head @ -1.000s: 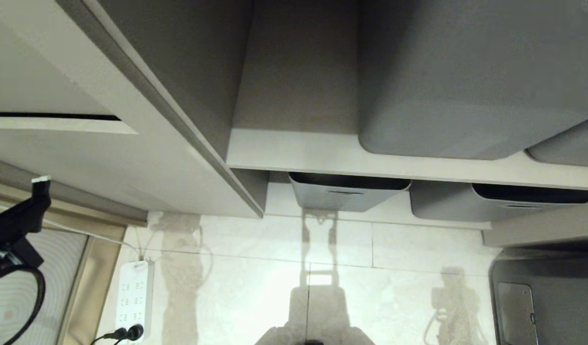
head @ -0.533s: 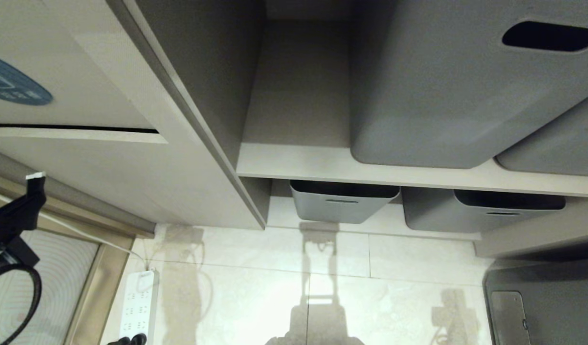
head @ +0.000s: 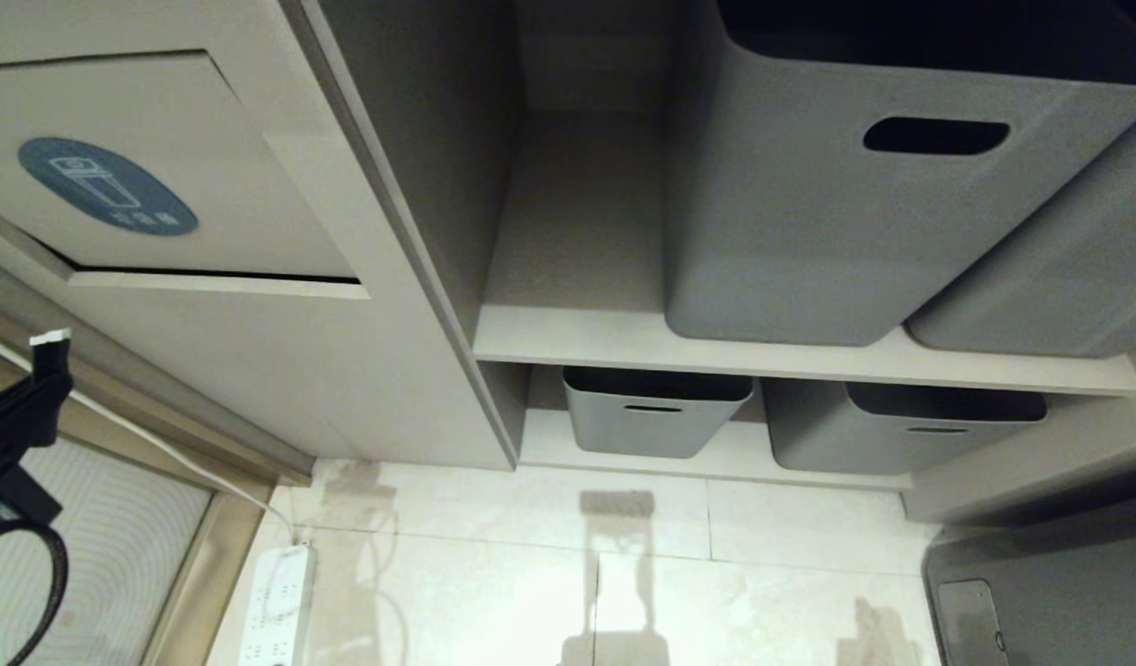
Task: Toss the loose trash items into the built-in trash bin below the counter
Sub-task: Put the garbage in the trash can
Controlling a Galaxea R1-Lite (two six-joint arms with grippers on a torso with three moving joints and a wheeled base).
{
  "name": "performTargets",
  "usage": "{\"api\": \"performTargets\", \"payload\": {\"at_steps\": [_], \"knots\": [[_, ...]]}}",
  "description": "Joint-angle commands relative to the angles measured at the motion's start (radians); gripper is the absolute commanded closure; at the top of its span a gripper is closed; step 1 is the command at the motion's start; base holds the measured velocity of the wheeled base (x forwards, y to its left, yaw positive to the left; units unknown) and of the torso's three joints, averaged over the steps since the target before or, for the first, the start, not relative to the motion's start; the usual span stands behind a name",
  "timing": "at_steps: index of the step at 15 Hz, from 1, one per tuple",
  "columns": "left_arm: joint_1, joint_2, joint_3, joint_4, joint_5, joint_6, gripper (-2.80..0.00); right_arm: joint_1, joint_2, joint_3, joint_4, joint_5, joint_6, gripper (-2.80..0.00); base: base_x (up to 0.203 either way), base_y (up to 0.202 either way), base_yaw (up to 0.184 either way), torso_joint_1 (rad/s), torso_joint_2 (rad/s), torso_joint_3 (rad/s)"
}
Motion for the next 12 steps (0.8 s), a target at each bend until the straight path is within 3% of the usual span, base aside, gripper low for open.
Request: {"api": "performTargets", "payload": {"at_steps": [1,5,8,10,12], "knots": [[-0.001,-0.002,0.014,-0.016,-0.003,0.001,0.0,0.0,0.001,0.002,-0.001,0.0,0.0,0.0,0.0,0.0,0.0,0.002,0.0,0.205],[-0.005,-0.003,0.03,-0.02,-0.008,0.001,0.0,0.0,0.001,0.002,-0.001,-0.001,0.0,0.0,0.0,0.0,0.0,0.005,0.0,0.203],[-0.002,0.055,0.016,-0.017,-0.016,-0.036,0.0,0.0,0.001,0.002,-0.001,0.0,0.0,0.0,0.0,0.0,0.0,0.002,0.0,0.13],[-0.001,0.164,-0.072,-0.028,-0.014,-0.064,0.0,0.0,0.001,0.002,-0.001,0.0,0.0,0.0,0.0,0.0,0.0,0.006,0.0,0.043],[-0.002,0.32,-0.153,-0.115,-0.014,-0.074,0.0,0.0,0.001,0.002,-0.001,0.0,0.0,0.0,0.0,0.0,0.0,0.0,0.0,0.0]]}}
